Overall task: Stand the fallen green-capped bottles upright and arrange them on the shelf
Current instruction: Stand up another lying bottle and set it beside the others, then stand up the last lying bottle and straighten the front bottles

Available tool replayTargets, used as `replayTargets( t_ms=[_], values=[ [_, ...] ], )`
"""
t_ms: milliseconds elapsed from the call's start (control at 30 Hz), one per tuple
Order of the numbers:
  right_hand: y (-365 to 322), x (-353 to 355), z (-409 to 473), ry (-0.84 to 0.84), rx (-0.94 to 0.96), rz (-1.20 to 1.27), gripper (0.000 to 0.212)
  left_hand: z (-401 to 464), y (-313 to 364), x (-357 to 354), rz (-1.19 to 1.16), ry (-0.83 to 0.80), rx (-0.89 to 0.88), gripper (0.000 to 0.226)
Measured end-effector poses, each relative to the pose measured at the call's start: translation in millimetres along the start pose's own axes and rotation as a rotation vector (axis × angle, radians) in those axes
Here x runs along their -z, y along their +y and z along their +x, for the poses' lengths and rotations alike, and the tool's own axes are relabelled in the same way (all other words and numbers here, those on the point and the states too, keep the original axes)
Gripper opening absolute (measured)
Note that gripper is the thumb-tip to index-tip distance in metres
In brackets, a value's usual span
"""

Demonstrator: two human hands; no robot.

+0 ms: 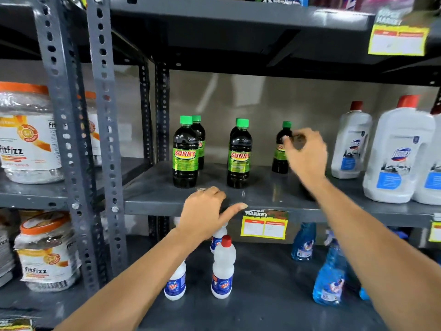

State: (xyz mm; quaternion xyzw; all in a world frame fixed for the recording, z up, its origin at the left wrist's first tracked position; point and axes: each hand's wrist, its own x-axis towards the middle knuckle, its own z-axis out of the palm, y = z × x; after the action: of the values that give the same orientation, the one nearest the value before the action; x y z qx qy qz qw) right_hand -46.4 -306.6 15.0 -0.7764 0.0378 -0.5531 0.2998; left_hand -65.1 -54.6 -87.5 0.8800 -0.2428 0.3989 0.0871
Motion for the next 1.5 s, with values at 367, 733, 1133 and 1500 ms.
replayTargets(
  t_ms=[367,733,1133,1500],
  values=[
    [75.0,53.3,26.6,-0.889,-0.759,-0.126,0.068,32.0,78.8,-34.9,0.092,-0.085,0.001,0.092],
    [92.9,17.5,-2.0,-0.292,-0.434,0.001,0.066,26.3,82.1,-42.0,0.05,0.064,-0.017,0.083],
    [98.5,9.4,-9.3,-0.394,-0.225,0.083,0.062,25.2,82.5,-46.2,0.047,0.084,0.025,0.084],
    [115.2,0.0,-2.3,-0.495,-0.39,0.347,0.089,24.8,81.5,-47.0,0.051,0.078,0.023,0.084]
  ],
)
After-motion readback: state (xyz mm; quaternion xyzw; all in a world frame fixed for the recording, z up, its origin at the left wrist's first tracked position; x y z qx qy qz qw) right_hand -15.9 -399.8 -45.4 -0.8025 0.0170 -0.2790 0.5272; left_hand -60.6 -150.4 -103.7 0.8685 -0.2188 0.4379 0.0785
